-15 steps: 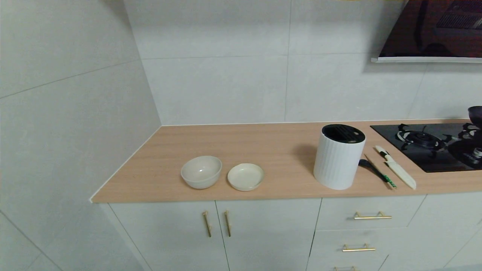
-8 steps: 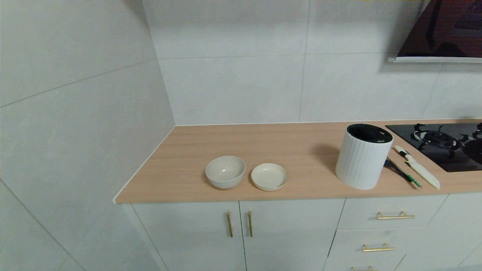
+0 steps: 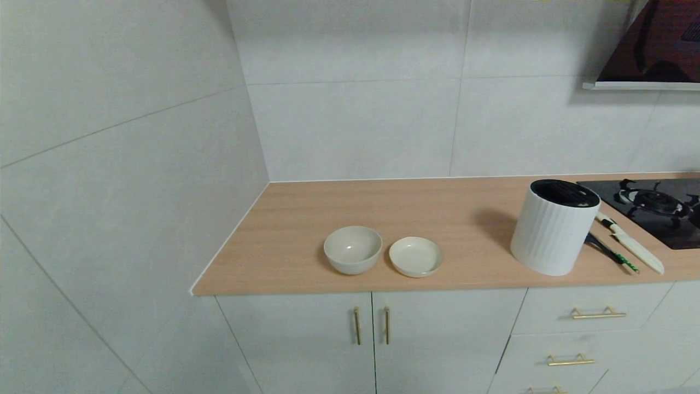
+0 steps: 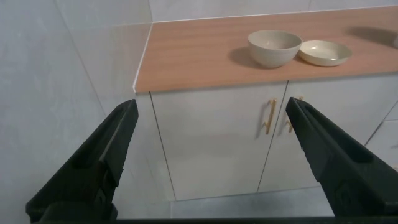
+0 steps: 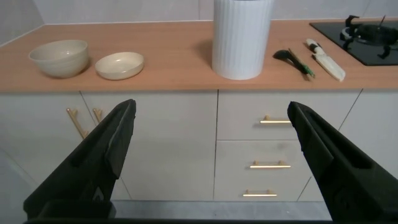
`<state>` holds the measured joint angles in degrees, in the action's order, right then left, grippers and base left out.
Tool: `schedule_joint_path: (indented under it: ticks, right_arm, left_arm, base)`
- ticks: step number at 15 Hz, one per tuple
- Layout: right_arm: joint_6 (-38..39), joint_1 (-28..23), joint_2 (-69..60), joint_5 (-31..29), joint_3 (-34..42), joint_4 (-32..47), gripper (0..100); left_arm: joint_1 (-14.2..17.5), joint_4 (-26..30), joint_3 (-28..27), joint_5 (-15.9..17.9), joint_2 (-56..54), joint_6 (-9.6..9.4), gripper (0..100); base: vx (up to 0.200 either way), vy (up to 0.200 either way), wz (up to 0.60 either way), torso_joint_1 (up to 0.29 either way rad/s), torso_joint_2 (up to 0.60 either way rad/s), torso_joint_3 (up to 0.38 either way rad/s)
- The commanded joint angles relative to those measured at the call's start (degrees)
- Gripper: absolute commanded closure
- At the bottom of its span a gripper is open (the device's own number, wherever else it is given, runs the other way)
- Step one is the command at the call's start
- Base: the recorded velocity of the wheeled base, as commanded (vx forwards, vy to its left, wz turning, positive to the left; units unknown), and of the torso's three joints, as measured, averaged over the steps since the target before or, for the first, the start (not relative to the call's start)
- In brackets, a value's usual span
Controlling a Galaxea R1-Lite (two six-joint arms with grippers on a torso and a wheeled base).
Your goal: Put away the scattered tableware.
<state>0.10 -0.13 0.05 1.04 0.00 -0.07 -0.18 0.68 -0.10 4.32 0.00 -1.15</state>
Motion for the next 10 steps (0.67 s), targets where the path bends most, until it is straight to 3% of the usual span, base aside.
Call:
schedule_joint_path:
  ticks: [1,10]
  right_arm:
    - [-0.01,-0.04,0.04,0.02,0.0,-0.01,0]
    - [-0.01,-0.04,0.04,0.02,0.0,-0.01,0]
  left_arm:
    - [0.01,0.02,0.01,-0.01,0.0,0.0,0]
    - [0.01,0.02,0.01,-0.01,0.0,0.0,0]
  base:
    - [0.0,0.0,0.0,0.0,0.0,0.0]
    - [0.0,0.0,0.0,0.0,0.0,0.0]
